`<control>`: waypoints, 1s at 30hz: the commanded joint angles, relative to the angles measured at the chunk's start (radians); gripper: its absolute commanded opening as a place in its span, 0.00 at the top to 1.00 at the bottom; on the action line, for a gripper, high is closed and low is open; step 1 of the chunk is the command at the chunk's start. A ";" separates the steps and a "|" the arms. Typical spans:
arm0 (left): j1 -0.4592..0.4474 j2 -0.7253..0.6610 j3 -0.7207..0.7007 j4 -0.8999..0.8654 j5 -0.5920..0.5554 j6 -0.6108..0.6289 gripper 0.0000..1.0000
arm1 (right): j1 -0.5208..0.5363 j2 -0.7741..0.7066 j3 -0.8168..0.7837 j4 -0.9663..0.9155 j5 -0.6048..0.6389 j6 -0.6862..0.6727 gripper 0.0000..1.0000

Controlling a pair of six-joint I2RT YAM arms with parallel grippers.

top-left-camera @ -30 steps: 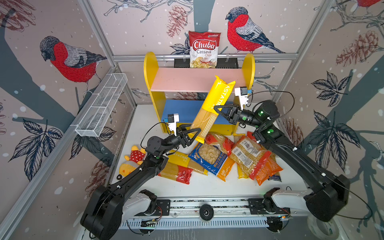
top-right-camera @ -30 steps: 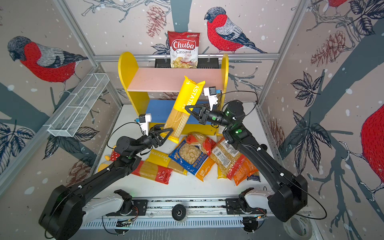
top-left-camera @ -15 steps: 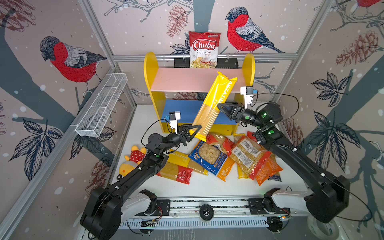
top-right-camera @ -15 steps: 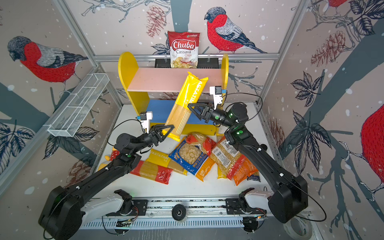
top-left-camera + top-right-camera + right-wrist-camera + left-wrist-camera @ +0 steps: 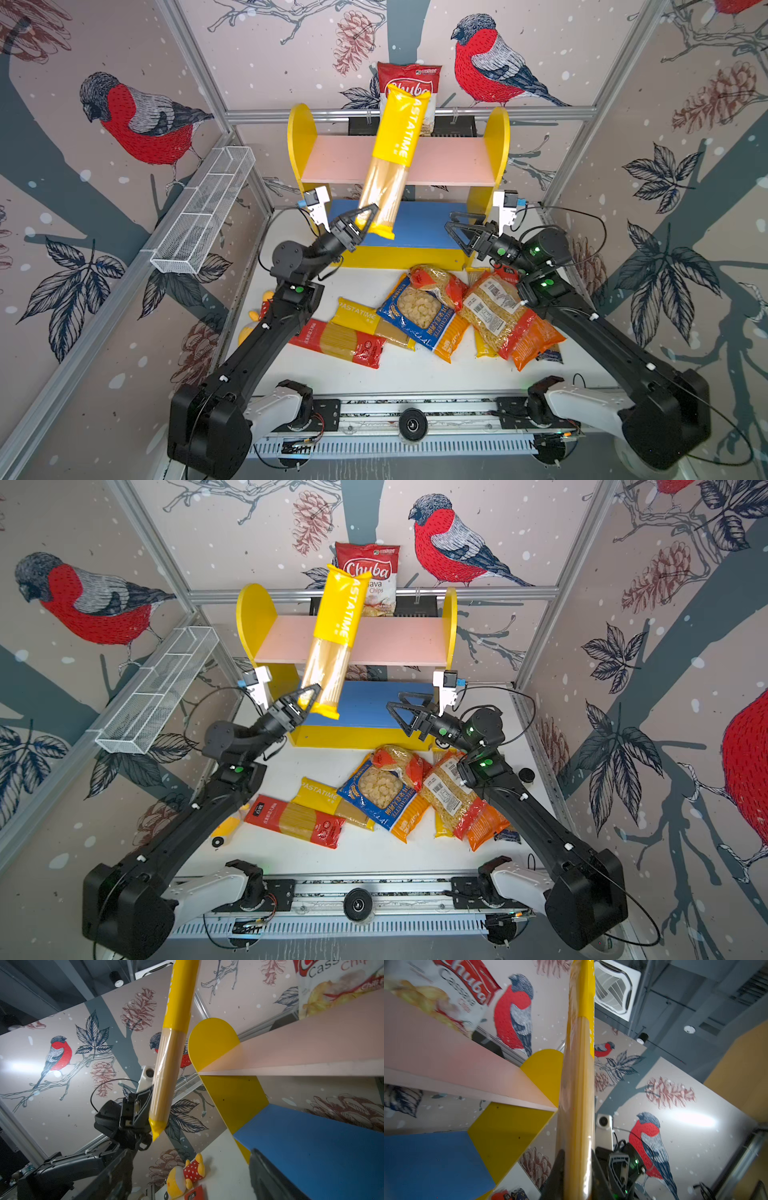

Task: Arrange pasta packages on shelves
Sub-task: Place the pasta bag on the shelf.

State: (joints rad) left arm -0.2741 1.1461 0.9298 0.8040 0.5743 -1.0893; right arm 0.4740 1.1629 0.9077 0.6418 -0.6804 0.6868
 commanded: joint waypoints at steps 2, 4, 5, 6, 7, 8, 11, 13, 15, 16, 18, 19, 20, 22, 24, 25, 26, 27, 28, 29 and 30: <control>0.107 0.035 0.167 -0.217 -0.118 -0.057 1.00 | 0.035 0.007 -0.011 -0.036 0.031 -0.030 0.13; 0.148 0.066 0.250 -0.324 -0.120 -0.041 1.00 | 0.060 0.008 -0.014 -0.078 0.057 -0.056 0.13; 0.167 0.084 0.288 -0.374 -0.124 -0.039 1.00 | 0.074 0.006 -0.016 -0.096 0.073 -0.072 0.13; 0.187 0.101 0.314 -0.400 -0.123 -0.041 1.00 | 0.090 0.005 -0.019 -0.112 0.093 -0.088 0.13; 0.204 0.118 0.338 -0.425 -0.118 -0.041 1.00 | 0.103 0.002 -0.021 -0.123 0.110 -0.100 0.14; 0.225 0.139 0.370 -0.471 -0.110 -0.041 1.00 | 0.118 0.000 -0.022 -0.134 0.128 -0.114 0.14; 0.271 0.196 0.435 -0.532 -0.052 -0.063 1.00 | 0.152 0.001 -0.021 -0.155 0.160 -0.151 0.14; 0.284 0.220 0.462 -0.553 -0.010 -0.069 1.00 | 0.166 0.004 -0.020 -0.160 0.172 -0.169 0.14; 0.306 0.236 0.477 -0.580 0.020 -0.069 1.00 | 0.178 0.007 -0.018 -0.164 0.190 -0.180 0.14; 0.317 0.239 0.475 -0.577 0.036 -0.078 1.00 | 0.183 0.008 -0.019 -0.165 0.193 -0.185 0.14; 0.349 0.245 0.463 -0.562 0.073 -0.110 1.00 | 0.191 0.016 -0.017 -0.165 0.200 -0.191 0.14; 0.361 0.245 0.455 -0.546 0.088 -0.124 1.00 | 0.195 0.020 -0.015 -0.165 0.200 -0.192 0.14; 0.372 0.245 0.448 -0.529 0.102 -0.136 1.00 | 0.199 0.024 -0.013 -0.164 0.201 -0.194 0.14; 0.383 0.247 0.451 -0.529 0.121 -0.139 1.00 | 0.207 0.033 -0.010 -0.165 0.202 -0.200 0.14; 0.390 0.250 0.457 -0.526 0.143 -0.147 1.00 | 0.217 0.038 -0.008 -0.170 0.210 -0.207 0.14; 0.392 0.250 0.453 -0.521 0.146 -0.153 0.94 | 0.220 0.039 -0.009 -0.172 0.215 -0.212 0.14; 0.394 0.246 0.447 -0.511 0.148 -0.160 0.86 | 0.225 0.041 -0.009 -0.175 0.220 -0.217 0.14; 0.395 0.241 0.438 -0.497 0.148 -0.167 0.79 | 0.230 0.043 -0.010 -0.177 0.224 -0.220 0.14; 0.398 0.234 0.429 -0.487 0.145 -0.172 0.72 | 0.234 0.043 -0.011 -0.177 0.230 -0.223 0.14; 0.398 0.225 0.417 -0.475 0.141 -0.177 0.67 | 0.237 0.043 -0.012 -0.178 0.236 -0.226 0.14; 0.400 0.217 0.403 -0.463 0.136 -0.182 0.62 | 0.242 0.044 -0.012 -0.181 0.239 -0.230 0.14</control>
State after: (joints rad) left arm 0.1215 1.3842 1.3491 0.2195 0.6941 -1.2583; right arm 0.7071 1.2057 0.8898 0.4500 -0.4679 0.4862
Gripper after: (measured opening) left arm 0.370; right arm 0.860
